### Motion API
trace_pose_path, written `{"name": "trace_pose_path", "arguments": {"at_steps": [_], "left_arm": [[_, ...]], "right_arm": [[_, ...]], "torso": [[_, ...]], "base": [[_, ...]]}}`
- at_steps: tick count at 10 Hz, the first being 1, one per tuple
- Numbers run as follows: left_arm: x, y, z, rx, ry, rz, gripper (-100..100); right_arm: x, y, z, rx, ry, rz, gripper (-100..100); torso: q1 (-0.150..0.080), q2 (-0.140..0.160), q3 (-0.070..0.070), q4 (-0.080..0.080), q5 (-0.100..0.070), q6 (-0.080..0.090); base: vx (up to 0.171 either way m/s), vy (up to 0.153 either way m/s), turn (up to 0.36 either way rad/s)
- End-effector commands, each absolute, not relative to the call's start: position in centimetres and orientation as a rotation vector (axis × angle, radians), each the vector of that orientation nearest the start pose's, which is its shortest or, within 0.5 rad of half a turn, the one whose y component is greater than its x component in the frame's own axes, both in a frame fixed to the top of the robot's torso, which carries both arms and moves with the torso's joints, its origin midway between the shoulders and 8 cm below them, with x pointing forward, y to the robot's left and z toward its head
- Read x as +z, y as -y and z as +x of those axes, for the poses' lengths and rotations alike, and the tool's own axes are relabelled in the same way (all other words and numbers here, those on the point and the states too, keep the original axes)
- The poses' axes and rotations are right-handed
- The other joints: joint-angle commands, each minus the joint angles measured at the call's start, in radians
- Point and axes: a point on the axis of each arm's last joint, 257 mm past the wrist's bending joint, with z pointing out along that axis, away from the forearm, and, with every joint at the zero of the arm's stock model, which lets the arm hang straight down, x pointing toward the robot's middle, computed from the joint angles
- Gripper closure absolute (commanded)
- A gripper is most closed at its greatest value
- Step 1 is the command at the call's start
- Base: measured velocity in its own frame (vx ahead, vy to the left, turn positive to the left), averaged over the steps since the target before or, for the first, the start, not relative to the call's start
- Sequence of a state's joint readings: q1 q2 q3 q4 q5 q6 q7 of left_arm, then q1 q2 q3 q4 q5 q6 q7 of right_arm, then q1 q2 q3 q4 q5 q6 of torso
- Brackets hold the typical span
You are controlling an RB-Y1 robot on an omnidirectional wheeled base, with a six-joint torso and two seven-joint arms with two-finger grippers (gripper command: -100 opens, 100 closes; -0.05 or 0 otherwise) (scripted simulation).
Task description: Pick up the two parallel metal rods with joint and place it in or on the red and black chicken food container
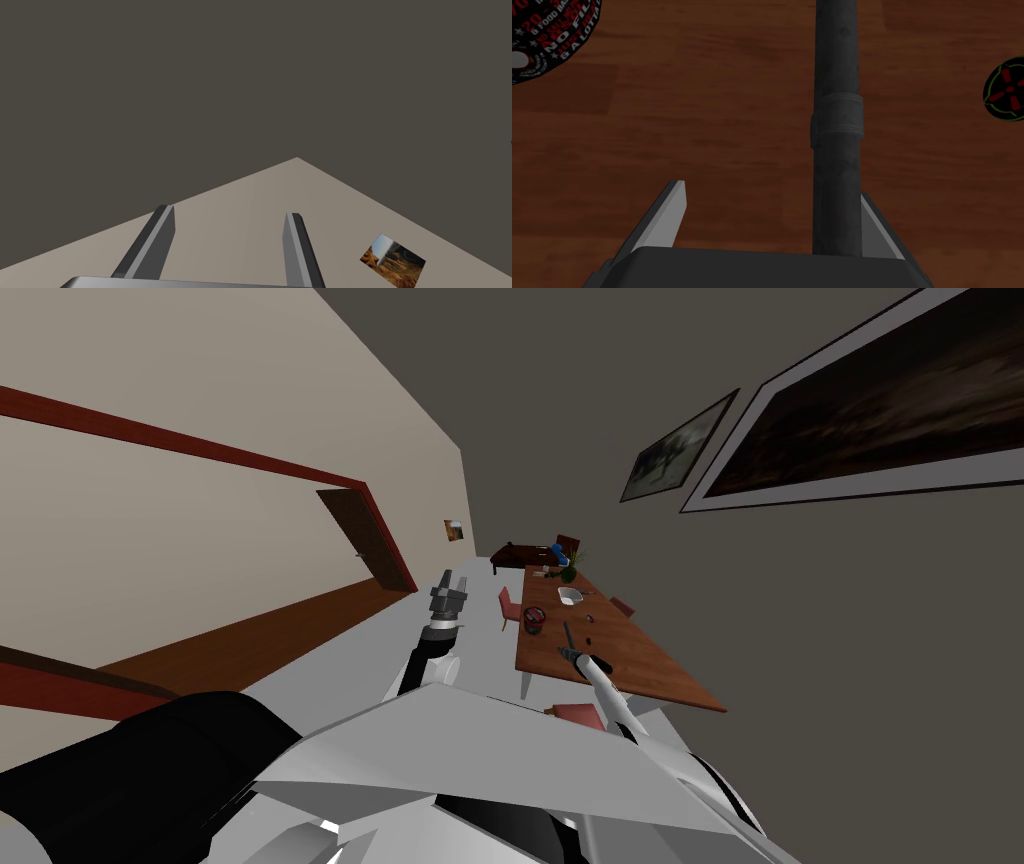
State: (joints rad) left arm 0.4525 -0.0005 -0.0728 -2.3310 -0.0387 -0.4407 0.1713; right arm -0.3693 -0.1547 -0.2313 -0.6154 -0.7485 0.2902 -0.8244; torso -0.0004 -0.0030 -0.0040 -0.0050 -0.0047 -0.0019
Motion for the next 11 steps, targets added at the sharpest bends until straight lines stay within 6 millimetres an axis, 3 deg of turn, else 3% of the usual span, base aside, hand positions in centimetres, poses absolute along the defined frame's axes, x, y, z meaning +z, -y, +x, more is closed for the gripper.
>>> {"name": "trace_pose_path", "arguments": {"at_steps": [1, 4, 5, 9, 10, 11], "left_arm": [[5.1, -24.52, 34.91, -1.534, -0.569, -0.679, 0], [5.09, -24.52, 34.91, -1.534, -0.569, -0.679, 0], [5.09, -24.52, 34.91, -1.534, -0.569, -0.679, 0], [5.09, -24.52, 34.91, -1.534, -0.569, -0.679, 0], [5.09, -24.52, 34.91, -1.534, -0.569, -0.679, 0], [5.09, -24.52, 34.91, -1.534, -0.569, -0.679, 0]], "right_arm": [[-51.22, 29.35, 50.03, -1.175, -0.019, -2.869, -100], [-51.22, 29.35, 50.03, -1.175, -0.019, -2.869, -100], [-51.22, 29.35, 50.03, -1.175, -0.019, -2.869, 100], [-51.19, 29.46, 50.06, -1.178, -0.02, -2.87, 100], [-51.18, 29.47, 50.06, -1.178, -0.02, -2.871, 0], [-50.61, 30.09, 50.56, -1.169, -0.013, -2.869, 100]], "torso": [[0.0, 0.0, 0.0, 0.0, 0.0, 0.0], [0.001, -0.001, -0.001, 0.0, 0.0, 0.0], [0.001, -0.001, 0.0, 0.0, 0.0, 0.0], [0.0, -0.001, 0.0, 0.0, -0.001, -0.001], [0.0, -0.001, -0.001, 0.0, -0.001, -0.001], [0.0, -0.001, -0.001, 0.0, -0.001, -0.001]], "base": [[-0.004, -0.005, 0.016], [0.005, 0.006, -0.018], [0.0, -0.002, -0.013], [0.0, 0.001, 0.003], [0.0, 0.0, 0.0], [0.0, -0.007, 0.02]]}}
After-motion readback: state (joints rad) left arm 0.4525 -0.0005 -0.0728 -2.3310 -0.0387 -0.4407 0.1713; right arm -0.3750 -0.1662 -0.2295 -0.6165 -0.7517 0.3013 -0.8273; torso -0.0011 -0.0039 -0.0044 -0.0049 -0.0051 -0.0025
